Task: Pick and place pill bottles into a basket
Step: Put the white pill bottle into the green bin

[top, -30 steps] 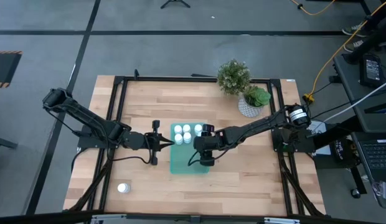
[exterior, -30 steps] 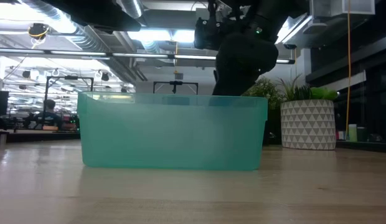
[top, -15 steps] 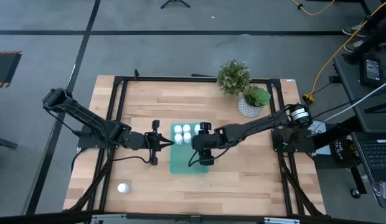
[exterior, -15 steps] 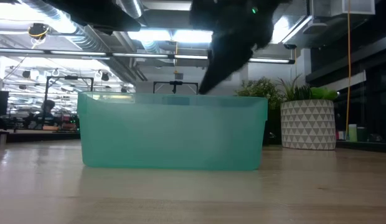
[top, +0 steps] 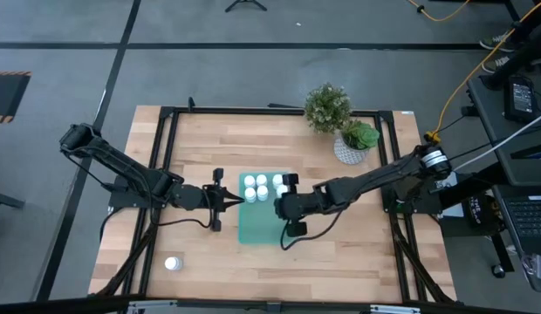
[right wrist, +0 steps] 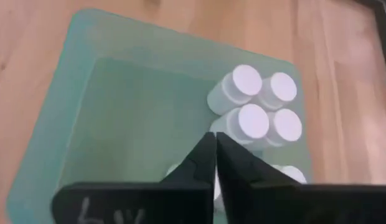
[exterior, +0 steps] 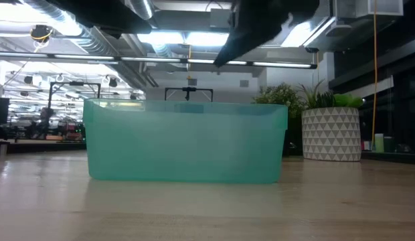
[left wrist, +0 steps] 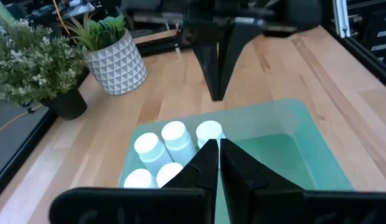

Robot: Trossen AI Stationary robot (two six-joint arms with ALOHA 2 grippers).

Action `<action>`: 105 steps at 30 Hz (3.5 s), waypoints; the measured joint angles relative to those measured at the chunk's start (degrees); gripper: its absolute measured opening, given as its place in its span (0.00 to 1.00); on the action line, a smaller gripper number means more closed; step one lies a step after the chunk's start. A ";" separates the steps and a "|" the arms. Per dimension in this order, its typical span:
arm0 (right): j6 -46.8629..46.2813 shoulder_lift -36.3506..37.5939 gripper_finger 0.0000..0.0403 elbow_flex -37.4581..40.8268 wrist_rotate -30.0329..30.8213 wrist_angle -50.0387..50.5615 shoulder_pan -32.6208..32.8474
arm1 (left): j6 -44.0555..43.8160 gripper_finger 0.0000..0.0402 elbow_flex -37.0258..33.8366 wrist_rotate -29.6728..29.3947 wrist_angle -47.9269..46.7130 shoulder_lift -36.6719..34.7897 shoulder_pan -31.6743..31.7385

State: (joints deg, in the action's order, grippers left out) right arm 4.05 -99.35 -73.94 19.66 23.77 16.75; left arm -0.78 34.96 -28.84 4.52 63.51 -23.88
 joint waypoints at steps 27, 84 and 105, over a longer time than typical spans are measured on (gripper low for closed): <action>-5.35 11.75 0.02 32.30 -6.18 -49.39 0.32 | 4.79 0.60 0.01 7.98 2.29 0.00 -5.34; -11.59 11.10 0.02 39.66 -3.64 -63.36 0.24 | -28.72 0.67 7.96 15.95 -30.02 1.67 -29.74; -18.69 11.10 0.02 39.64 -1.55 -64.75 0.24 | -46.53 0.67 17.33 33.47 -52.73 14.56 -32.33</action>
State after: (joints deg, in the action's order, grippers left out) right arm -14.64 -88.25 -34.30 18.11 -40.98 17.00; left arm -47.30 52.29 4.63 -48.22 78.06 -56.21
